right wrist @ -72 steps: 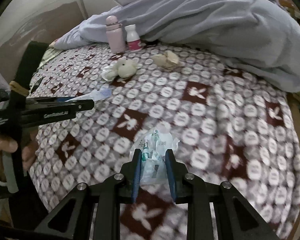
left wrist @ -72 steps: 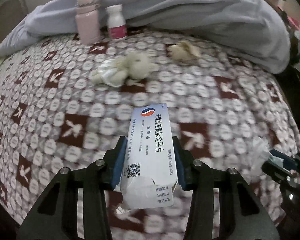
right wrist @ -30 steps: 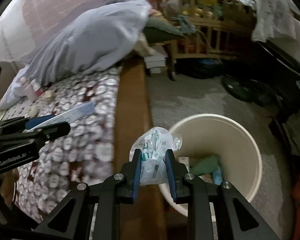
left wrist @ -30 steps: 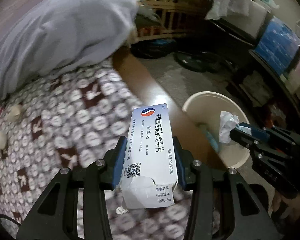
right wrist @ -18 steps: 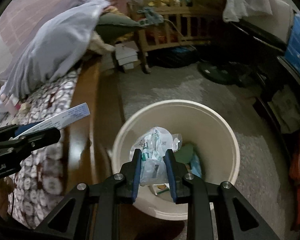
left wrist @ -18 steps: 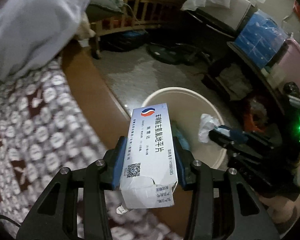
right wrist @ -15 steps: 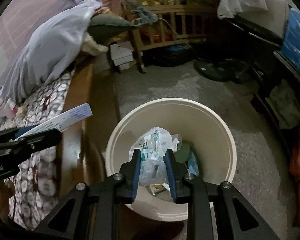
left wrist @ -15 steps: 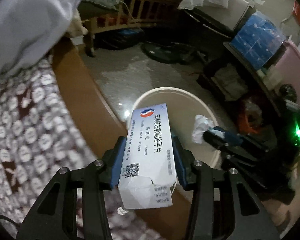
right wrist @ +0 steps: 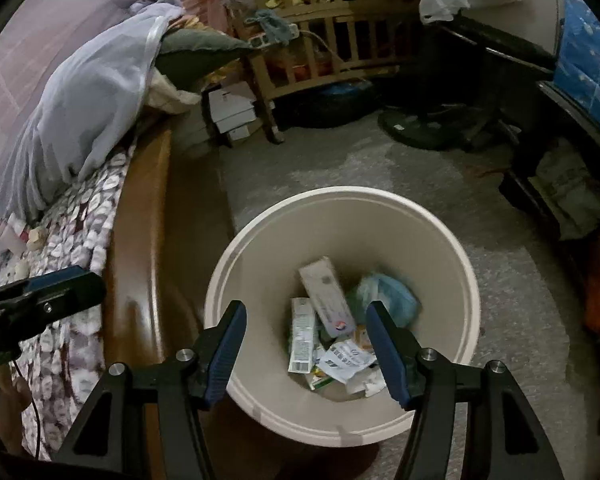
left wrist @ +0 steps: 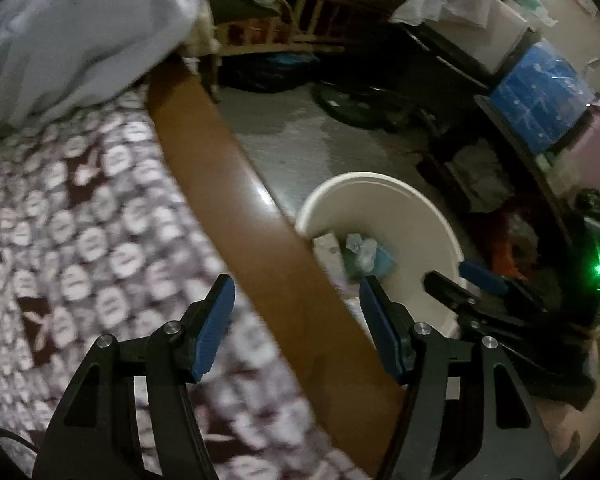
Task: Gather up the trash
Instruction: 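Return both tools to the plush toy and crumpled paper on the bedspread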
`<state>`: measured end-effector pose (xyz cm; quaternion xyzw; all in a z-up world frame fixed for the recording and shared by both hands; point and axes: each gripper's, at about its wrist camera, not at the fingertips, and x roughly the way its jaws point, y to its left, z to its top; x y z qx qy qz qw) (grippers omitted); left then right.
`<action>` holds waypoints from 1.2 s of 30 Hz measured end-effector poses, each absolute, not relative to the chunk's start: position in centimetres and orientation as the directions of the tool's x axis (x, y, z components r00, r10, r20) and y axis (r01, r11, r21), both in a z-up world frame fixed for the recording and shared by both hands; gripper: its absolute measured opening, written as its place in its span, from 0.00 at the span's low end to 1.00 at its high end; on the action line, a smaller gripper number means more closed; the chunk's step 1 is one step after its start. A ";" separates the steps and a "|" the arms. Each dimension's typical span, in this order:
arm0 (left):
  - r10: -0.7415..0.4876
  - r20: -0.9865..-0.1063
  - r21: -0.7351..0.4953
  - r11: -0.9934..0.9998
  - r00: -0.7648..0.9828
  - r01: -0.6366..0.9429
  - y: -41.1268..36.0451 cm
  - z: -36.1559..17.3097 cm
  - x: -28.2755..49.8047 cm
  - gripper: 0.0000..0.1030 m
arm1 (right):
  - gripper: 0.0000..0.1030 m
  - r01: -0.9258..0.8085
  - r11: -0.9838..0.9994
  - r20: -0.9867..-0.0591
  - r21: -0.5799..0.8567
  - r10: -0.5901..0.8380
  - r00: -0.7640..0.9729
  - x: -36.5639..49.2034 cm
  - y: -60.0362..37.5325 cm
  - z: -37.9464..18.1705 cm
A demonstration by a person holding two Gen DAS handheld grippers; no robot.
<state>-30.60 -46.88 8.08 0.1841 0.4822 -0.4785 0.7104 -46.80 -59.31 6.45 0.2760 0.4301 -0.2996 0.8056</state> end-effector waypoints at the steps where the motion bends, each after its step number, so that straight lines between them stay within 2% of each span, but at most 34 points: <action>1: -0.497 -0.862 -0.182 0.484 0.098 0.856 -46.4 8.1 -30.4 0.62 | 0.58 0.713 0.676 -0.858 0.185 -0.243 0.453 -46.6 -59.0 6.5; 15: -0.457 -0.852 -0.084 0.600 0.255 0.795 -39.9 8.2 -26.1 0.62 | 0.58 0.625 0.764 -0.842 0.160 -0.224 0.490 -41.8 -53.9 9.0; 36: -0.314 -0.852 -0.006 0.805 0.418 0.593 -25.6 7.3 -15.7 0.62 | 0.59 0.372 0.914 -0.850 0.165 -0.059 0.523 -27.4 -42.2 8.1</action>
